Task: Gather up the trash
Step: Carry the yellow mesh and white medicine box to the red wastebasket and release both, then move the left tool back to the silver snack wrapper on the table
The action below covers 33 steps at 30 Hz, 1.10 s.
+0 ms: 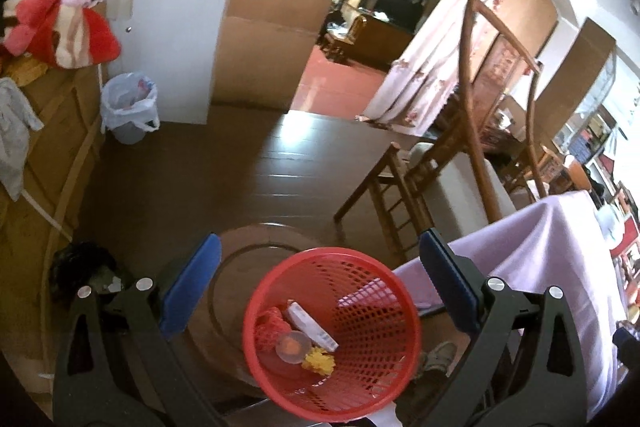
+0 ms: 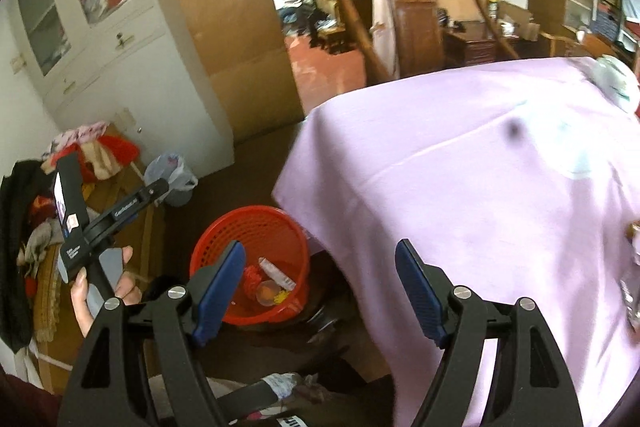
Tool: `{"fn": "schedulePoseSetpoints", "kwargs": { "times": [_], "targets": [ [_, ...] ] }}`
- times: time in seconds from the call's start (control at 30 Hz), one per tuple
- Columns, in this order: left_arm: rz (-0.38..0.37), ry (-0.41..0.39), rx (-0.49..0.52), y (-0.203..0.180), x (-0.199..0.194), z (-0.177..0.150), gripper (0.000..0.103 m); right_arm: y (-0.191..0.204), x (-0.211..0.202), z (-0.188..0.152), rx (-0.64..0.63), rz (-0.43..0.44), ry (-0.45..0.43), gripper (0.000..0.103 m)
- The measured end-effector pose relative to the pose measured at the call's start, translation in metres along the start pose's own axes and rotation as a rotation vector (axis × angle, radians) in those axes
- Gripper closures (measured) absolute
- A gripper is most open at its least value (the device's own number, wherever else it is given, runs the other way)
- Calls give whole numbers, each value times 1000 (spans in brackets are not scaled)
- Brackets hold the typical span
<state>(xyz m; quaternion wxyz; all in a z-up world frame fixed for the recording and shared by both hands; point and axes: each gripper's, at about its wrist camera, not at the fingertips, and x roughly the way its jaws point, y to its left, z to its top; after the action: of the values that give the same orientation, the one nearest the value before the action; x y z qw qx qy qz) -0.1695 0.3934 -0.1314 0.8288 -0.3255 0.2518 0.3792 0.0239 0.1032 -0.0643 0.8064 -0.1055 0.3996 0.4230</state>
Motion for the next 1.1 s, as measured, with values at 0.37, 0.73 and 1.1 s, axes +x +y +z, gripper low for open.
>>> {"fn": "schedulePoseSetpoints", "kwargs": {
  "times": [0.37,0.73,1.1],
  "targets": [
    [-43,4,119,-48,-19,-10,7,-64,-57,-26,120,-77,-103,21],
    [-221,125,362,-160,-29,-52,7,-170,-133,-84,301,-217,-193,17],
    [-470,211,663,-310,-52,-100,7,-270,-201,-143,446,-490,-243,8]
  ]
}}
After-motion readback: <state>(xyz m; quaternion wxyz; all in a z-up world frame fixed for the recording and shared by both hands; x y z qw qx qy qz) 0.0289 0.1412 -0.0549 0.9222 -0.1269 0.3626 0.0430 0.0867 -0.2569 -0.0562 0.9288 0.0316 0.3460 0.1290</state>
